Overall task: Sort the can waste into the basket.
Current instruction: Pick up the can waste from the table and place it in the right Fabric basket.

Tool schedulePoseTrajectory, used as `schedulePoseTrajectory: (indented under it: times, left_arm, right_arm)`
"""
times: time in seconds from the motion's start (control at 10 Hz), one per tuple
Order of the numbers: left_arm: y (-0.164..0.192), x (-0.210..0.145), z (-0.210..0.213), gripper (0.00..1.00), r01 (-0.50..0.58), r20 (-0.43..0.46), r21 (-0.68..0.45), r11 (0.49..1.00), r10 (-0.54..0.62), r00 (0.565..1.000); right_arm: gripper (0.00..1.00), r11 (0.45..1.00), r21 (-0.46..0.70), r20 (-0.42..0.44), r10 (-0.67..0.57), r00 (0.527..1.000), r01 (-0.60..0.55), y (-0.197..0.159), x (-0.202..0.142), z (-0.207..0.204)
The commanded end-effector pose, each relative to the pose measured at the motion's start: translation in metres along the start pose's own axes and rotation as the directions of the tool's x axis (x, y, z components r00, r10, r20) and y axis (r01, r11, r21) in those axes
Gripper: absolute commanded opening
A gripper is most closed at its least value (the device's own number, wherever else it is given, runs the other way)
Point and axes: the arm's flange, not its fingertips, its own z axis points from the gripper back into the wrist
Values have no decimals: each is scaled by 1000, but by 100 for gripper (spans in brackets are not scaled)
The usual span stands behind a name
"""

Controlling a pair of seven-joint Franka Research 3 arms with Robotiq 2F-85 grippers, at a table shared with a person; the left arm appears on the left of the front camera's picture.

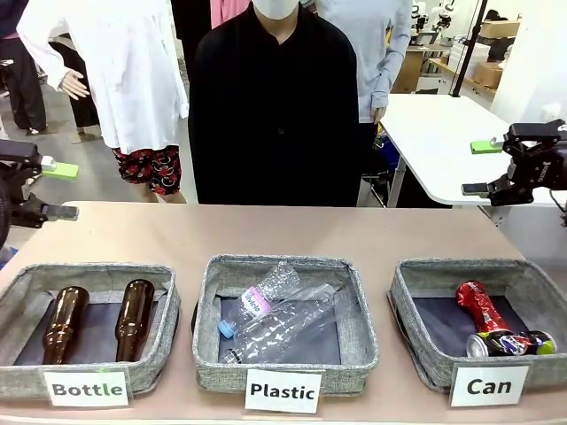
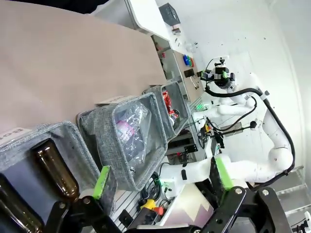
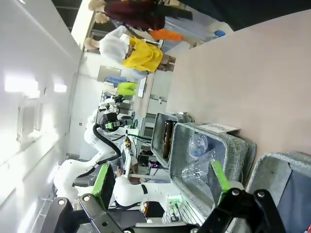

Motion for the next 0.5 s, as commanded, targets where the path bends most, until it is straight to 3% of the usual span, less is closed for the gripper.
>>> schedulePoseTrajectory:
  times: [0.0,0.4]
  left_arm:
    - [2,-1,7,100,-3,-6,9,1000,3,1000]
    - [2,-1,7,100,-3,-6,9,1000,3,1000]
  right_arm:
    - [100,1000,12,5,11,1000,-11,0,-2,-1]
    - [100,1000,12,5,11,1000,-11,0,-2,-1]
